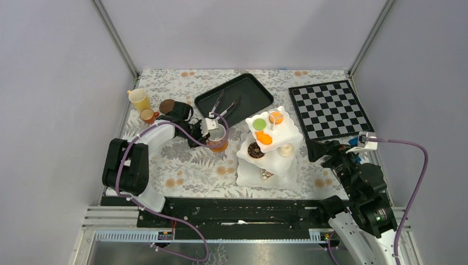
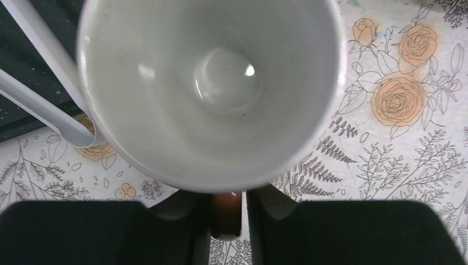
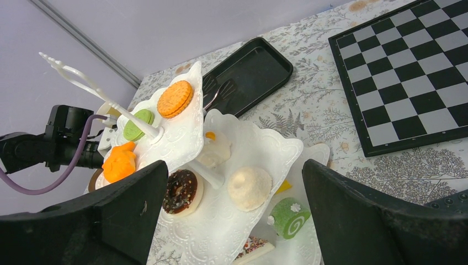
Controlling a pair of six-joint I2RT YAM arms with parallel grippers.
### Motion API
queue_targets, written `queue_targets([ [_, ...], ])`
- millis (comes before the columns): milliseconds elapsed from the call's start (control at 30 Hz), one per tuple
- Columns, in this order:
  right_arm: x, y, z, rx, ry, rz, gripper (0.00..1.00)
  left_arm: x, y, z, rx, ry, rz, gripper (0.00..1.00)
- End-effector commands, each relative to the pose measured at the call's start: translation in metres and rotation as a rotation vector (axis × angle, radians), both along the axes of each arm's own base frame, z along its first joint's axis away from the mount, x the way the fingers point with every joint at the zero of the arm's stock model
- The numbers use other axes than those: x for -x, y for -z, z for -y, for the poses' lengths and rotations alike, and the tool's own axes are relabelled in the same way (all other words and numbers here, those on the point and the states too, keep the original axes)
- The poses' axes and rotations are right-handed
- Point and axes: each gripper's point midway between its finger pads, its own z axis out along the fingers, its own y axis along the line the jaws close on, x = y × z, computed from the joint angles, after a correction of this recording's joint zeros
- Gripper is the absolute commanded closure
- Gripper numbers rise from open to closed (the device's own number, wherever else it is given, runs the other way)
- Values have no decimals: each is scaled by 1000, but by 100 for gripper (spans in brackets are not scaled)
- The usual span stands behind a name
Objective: Serve the afternoon tea
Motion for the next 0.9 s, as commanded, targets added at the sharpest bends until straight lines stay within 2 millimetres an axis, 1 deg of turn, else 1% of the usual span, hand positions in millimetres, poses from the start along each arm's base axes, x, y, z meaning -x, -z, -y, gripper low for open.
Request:
queue_targets([
  [0,0,-6,-3,-16,-14,9,2,-19,-18,5,11,19,102,66],
  [67,0,-6,-4,-17,-16,9,2,-20,-26,4,14,13,127,47],
  [100,0,-6,-4,-18,-16,9,2,-20,-31,5,20,12,141,41],
  [133,0,-5,-4,-17,-17,7,2,-20,-37,5,24,12,158,12],
  [167,0,-5,-4,-18,-17,7,2,-20,-46,5,35,11,182,2],
  [233,0,-5,-5,-18,-20,6,2,-20,-62,6,61,12,225,1],
  [267,0,-5,-5,-17,-22,5,2,-19,-75,5,72,10,261,1],
  [300,0,-5,-5,-18,-23,4,2,-17,-83,5,83,10,284,1],
  [467,0,-3,-6,-20,-28,1,2,0,-138,11,191,10,432,1],
  [533,-1,-2,-7,-24,-32,3,2,2,-168,11,263,-47,526,1],
  [567,-1,-2,-8,-27,-33,2,2,2,-181,10,309,-105,562,1],
  [600,-1,-1,-8,-28,-33,0,2,0,-201,7,368,-172,620,1],
  [633,-2,-1,-8,-31,-33,2,2,-6,-220,0,442,-292,666,1],
  [667,-2,0,-9,-33,-34,2,2,-15,-236,-14,524,-467,689,1],
  [700,-2,-1,-9,-35,-35,5,2,-25,-253,-35,655,-713,667,1],
  [733,-3,0,-9,-34,-35,4,2,-36,-262,-66,750,-990,648,1],
  [767,-3,0,-9,-34,-35,3,2,-43,-260,-97,786,-1229,618,1],
  [800,-3,0,-10,-34,-35,3,2,-47,-253,-122,751,-1401,584,1],
  [833,-4,0,-10,-34,-35,4,2,-49,-250,-143,704,-1547,546,1],
  [867,-4,0,-10,-36,-35,4,2,-48,-215,-164,556,-1704,446,1],
])
